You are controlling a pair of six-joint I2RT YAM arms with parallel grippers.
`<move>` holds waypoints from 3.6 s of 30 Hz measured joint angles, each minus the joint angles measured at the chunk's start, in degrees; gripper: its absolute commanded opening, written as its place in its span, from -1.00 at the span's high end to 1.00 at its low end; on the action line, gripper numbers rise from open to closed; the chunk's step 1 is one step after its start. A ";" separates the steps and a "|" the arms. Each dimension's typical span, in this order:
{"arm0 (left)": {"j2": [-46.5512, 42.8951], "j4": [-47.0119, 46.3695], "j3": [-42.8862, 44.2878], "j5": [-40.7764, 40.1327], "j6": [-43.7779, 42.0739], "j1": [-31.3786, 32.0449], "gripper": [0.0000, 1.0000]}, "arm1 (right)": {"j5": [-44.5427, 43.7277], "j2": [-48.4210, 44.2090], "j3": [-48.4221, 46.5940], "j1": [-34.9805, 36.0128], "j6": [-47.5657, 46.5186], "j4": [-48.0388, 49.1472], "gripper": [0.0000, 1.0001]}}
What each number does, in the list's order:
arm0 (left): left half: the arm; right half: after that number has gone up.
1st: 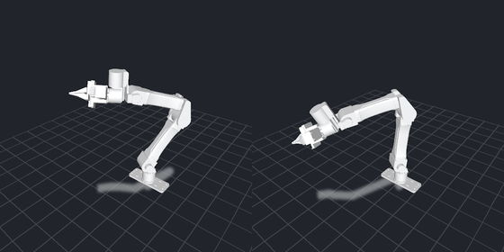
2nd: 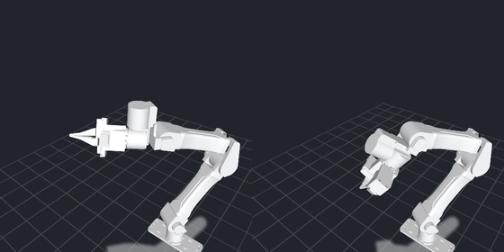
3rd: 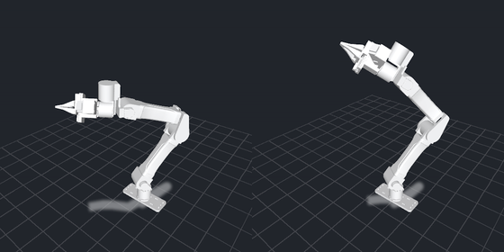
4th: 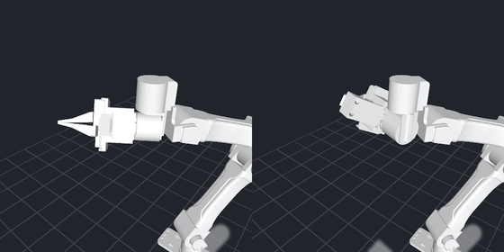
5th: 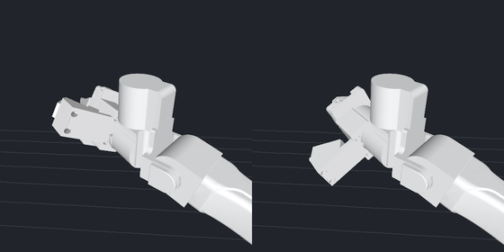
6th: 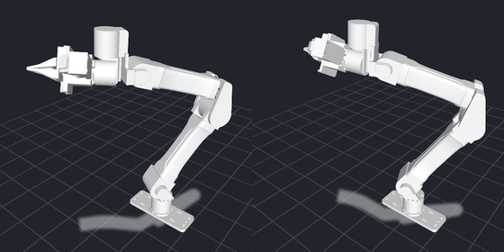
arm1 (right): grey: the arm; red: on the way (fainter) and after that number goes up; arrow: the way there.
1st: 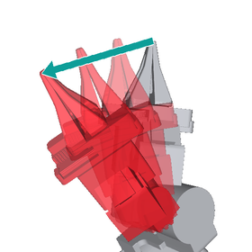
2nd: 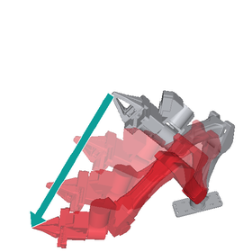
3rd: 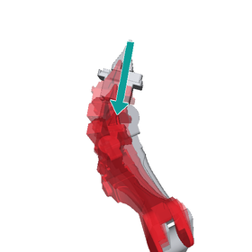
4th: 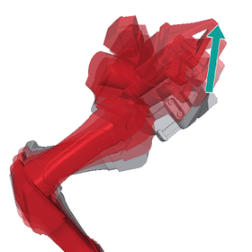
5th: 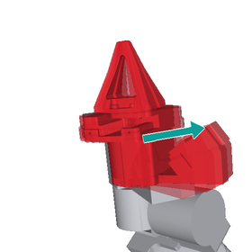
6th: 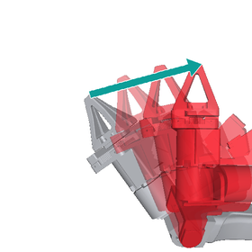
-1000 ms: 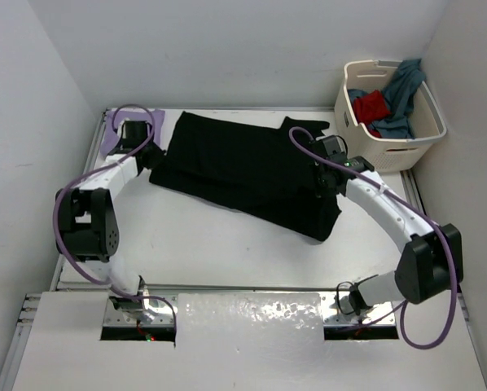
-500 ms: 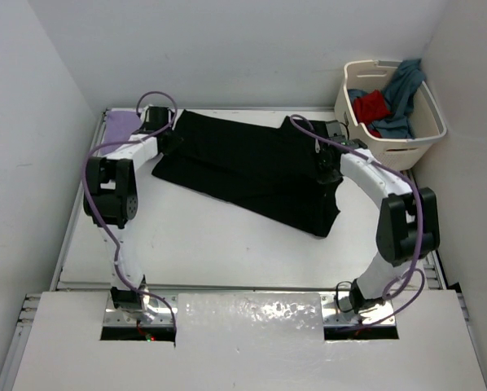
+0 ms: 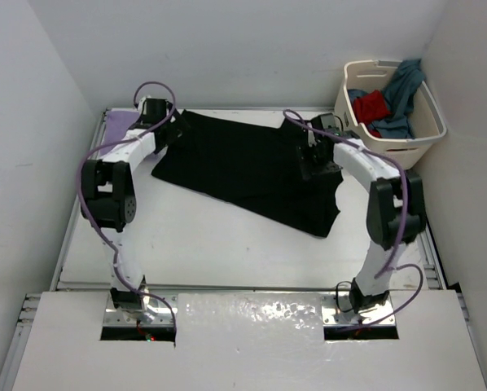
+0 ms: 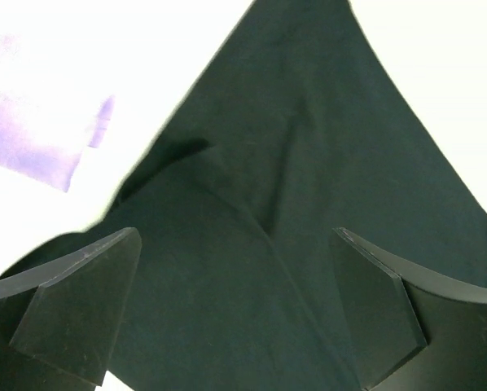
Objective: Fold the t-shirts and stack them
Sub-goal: Fold the flattened tshirt in 1/3 of the way
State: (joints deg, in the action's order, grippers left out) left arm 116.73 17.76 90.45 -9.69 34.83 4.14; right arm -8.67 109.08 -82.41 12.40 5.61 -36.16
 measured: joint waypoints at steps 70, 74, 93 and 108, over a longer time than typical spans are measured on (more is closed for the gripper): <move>-3.28 -7.69 -17.84 4.76 -3.10 2.69 -0.99 | -4.13 -8.76 23.76 -1.57 19.98 12.20 0.64; -3.21 -7.63 -17.73 4.74 -3.13 2.69 -0.99 | -4.02 -8.79 23.78 -1.79 19.91 14.14 1.00; -3.19 -7.56 -17.70 4.31 -3.17 2.69 -1.00 | -6.16 -8.85 19.19 -1.84 5.22 17.75 1.00; -3.15 -7.48 -17.68 3.50 -3.34 2.71 -0.99 | -4.81 -2.40 13.27 -1.97 -1.92 15.85 -0.98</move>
State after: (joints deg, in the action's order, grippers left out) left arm 113.58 10.28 72.77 -6.20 31.48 6.85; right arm -13.47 106.67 -69.14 10.44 3.68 -20.32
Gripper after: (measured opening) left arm 0.997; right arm 0.547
